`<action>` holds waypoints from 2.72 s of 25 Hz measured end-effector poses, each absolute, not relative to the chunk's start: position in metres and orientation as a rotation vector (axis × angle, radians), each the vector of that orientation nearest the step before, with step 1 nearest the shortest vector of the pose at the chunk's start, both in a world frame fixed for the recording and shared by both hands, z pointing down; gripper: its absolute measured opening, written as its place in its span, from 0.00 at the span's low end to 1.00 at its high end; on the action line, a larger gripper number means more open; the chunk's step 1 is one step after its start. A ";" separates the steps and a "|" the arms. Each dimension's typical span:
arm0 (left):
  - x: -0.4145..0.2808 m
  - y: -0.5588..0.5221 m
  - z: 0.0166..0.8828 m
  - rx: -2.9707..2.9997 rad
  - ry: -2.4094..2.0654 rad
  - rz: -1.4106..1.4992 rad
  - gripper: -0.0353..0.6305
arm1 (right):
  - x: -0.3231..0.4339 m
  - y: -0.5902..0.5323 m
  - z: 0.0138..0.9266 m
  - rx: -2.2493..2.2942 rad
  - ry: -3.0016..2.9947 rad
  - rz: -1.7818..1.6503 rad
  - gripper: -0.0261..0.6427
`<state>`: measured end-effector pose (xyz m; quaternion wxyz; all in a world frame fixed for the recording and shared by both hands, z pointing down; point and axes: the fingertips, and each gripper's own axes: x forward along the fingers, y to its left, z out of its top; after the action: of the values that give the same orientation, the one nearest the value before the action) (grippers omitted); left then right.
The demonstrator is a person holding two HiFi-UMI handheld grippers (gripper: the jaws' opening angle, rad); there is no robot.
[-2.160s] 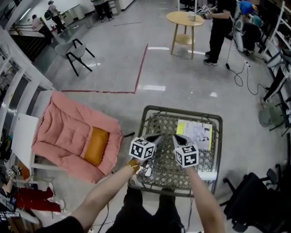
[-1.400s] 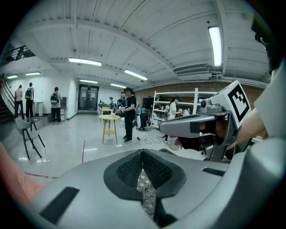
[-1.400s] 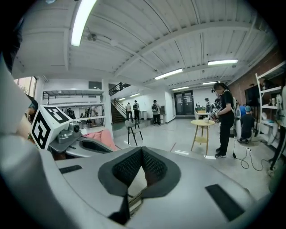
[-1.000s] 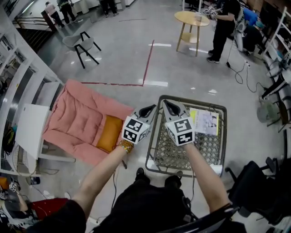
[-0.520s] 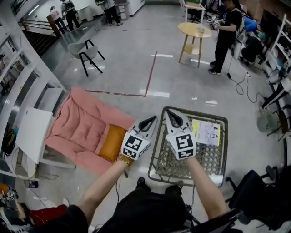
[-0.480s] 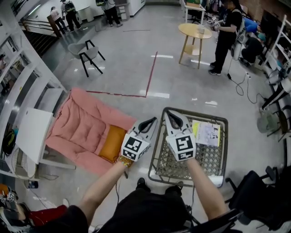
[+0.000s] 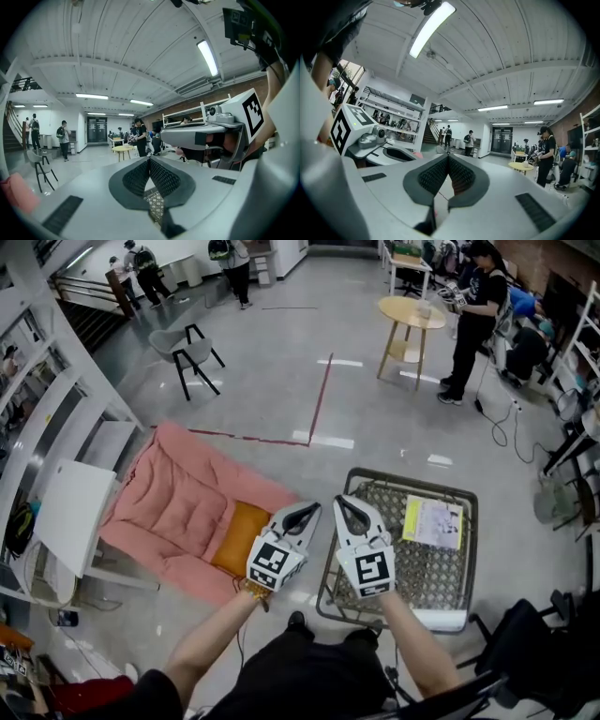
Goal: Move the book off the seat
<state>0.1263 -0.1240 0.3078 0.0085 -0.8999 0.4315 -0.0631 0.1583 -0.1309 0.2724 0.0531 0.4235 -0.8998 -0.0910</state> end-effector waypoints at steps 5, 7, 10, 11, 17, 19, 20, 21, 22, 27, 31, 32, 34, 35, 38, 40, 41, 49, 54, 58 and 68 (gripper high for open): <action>0.098 -0.110 0.305 -2.779 1.351 -0.147 0.07 | 0.132 -0.115 0.280 1.284 -2.739 -0.296 0.06; 0.087 -0.107 0.303 -2.745 1.340 -0.107 0.07 | 0.121 -0.110 0.284 1.281 -2.737 -0.309 0.06; 0.073 -0.100 0.304 -2.704 1.329 -0.077 0.07 | 0.106 -0.105 0.296 1.280 -2.744 -0.265 0.06; 0.069 -0.099 0.305 -2.696 1.331 -0.070 0.07 | 0.102 -0.104 0.302 1.281 -2.746 -0.241 0.06; 0.043 -0.094 0.324 -2.708 1.373 -0.078 0.07 | 0.080 -0.099 0.327 1.277 -2.729 -0.138 0.06; 0.033 -0.094 0.330 -2.720 1.396 -0.086 0.07 | 0.071 -0.099 0.334 1.262 -2.721 -0.124 0.06; 0.028 -0.095 0.334 -2.726 1.407 -0.087 0.07 | 0.067 -0.100 0.338 1.252 -2.718 -0.120 0.06; 0.024 -0.096 0.338 -2.730 1.417 -0.089 0.07 | 0.063 -0.100 0.343 1.238 -2.713 -0.123 0.06; 0.020 -0.097 0.341 -2.732 1.427 -0.094 0.07 | 0.060 -0.101 0.348 1.226 -2.708 -0.127 0.06; 0.011 -0.093 0.355 -2.733 1.446 -0.091 0.07 | 0.054 -0.099 0.368 1.220 -2.685 -0.094 0.06; 0.004 -0.096 0.368 -2.746 1.493 -0.097 0.07 | 0.049 -0.101 0.383 1.216 -2.665 -0.063 0.06; 0.002 -0.097 0.373 -2.749 1.505 -0.105 0.07 | 0.048 -0.101 0.385 1.215 -2.662 -0.052 0.06; -0.001 -0.098 0.381 -2.754 1.523 -0.120 0.07 | 0.045 -0.102 0.387 1.212 -2.662 -0.044 0.06; -0.001 -0.100 0.384 -2.757 1.528 -0.127 0.07 | 0.045 -0.103 0.386 1.209 -2.663 -0.041 0.06; 0.000 -0.102 0.390 -2.762 1.536 -0.141 0.07 | 0.045 -0.105 0.390 1.202 -2.657 -0.023 0.06; 0.000 -0.102 0.394 -2.763 1.536 -0.147 0.07 | 0.044 -0.105 0.396 1.186 -2.645 -0.013 0.06; 0.000 -0.103 0.396 -2.764 1.534 -0.150 0.07 | 0.045 -0.105 0.399 1.180 -2.639 -0.011 0.06; 0.006 -0.105 0.403 -2.784 1.535 -0.169 0.07 | 0.046 -0.105 0.406 1.172 -2.634 0.006 0.06; 0.004 -0.105 0.403 -2.793 1.540 -0.168 0.07 | 0.043 -0.103 0.407 1.169 -2.627 -0.001 0.06; 0.002 -0.104 0.404 -2.793 1.538 -0.173 0.07 | 0.041 -0.103 0.406 1.170 -2.631 -0.001 0.06; 0.005 -0.103 0.406 -2.804 1.527 -0.193 0.07 | 0.045 -0.104 0.403 1.172 -2.630 -0.002 0.06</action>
<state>0.0050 -0.1030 0.4063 -0.0287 -0.8762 0.4772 -0.0604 0.0448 -0.1041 0.4026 0.1310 0.4036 -0.9055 -0.0006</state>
